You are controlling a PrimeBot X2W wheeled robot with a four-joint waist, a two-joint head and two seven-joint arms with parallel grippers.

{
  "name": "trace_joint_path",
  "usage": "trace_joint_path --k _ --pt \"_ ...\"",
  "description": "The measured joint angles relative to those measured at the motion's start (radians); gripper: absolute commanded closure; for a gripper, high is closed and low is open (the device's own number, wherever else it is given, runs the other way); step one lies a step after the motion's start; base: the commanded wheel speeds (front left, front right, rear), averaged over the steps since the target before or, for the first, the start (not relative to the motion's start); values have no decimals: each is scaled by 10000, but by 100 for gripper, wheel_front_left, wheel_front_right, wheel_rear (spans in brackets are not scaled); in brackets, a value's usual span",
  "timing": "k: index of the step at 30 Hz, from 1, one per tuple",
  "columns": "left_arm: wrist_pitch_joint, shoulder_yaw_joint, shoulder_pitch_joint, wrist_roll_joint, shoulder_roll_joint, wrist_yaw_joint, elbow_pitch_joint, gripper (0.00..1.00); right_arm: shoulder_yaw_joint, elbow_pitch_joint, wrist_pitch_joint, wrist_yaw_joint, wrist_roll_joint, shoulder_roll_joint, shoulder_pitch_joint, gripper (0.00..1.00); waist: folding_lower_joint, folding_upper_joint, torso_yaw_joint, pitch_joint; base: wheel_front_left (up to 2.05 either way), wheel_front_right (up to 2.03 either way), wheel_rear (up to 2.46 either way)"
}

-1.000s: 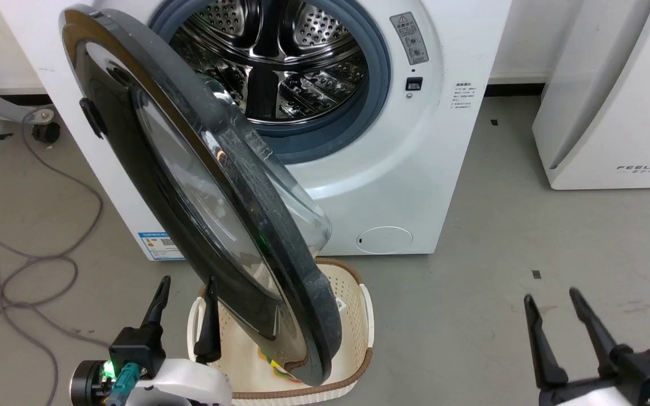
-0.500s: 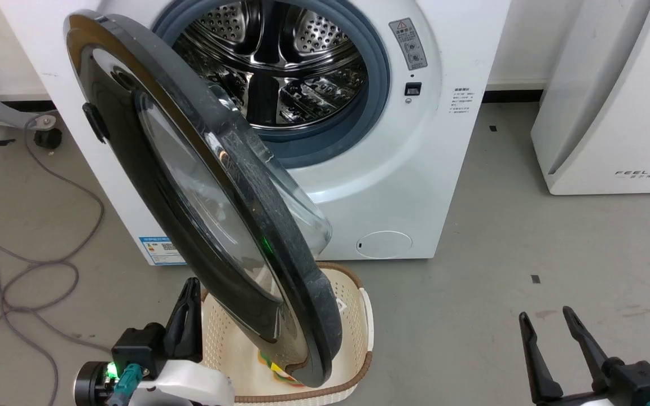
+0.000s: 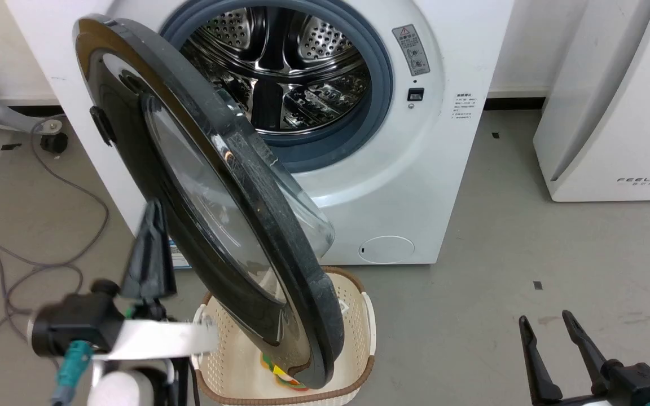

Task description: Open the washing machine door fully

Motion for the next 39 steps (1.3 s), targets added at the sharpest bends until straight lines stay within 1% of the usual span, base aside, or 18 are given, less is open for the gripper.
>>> trace_joint_path --k 5,8,10,13,19,23,25,29,32,34,37,39 --pt "-8 -69 -542 29 2 94 -1887 100 21 77 0 0 75 2 0 0 0 0 31 -41 0 0 0" --pt "-10 -395 -925 205 8 86 -3035 100 63 148 31 0 73 2 -1 0 0 0 23 -33 0 0 0" --pt "-10 -825 -1099 270 6 -27 -3549 100 82 192 77 0 73 2 -3 0 0 0 5 -34 0 0 0" --pt "215 -1668 -1218 291 2 -334 -4044 100 111 261 79 0 75 2 -7 0 0 0 -40 -34 0 0 0" --pt "1722 -3522 -1123 180 -4 -853 -4533 100 157 491 73 0 163 4 -8 0 0 0 -165 -66 0 0 0" --pt "2746 -4803 -733 -265 46 -1078 -4387 100 165 585 73 0 163 4 -8 0 0 0 -168 -57 0 0 0" --pt "3235 -5411 -502 -474 111 -1114 -4163 100 190 648 73 0 163 4 -9 0 0 0 -165 -63 0 0 0" --pt "4278 -6307 153 -1007 290 -1183 -3590 100 253 715 82 0 163 4 -12 0 0 0 -171 -67 0 0 0" --pt "4926 -6608 587 -1356 382 -1183 -3068 100 276 727 84 0 163 4 -17 0 0 0 -185 -58 0 0 0" --pt "5150 -6635 727 -1430 462 -1170 -2667 100 267 729 84 0 163 4 -22 0 0 0 -183 -38 0 0 0" --pt "5181 -6483 729 -1411 523 -1005 -1916 100 280 738 86 0 163 4 -28 0 0 0 -184 -19 0 0 0" --pt "5022 -6316 694 -1407 508 -863 -1363 100 301 754 86 0 165 4 -30 0 0 0 -190 -4 0 0 0"
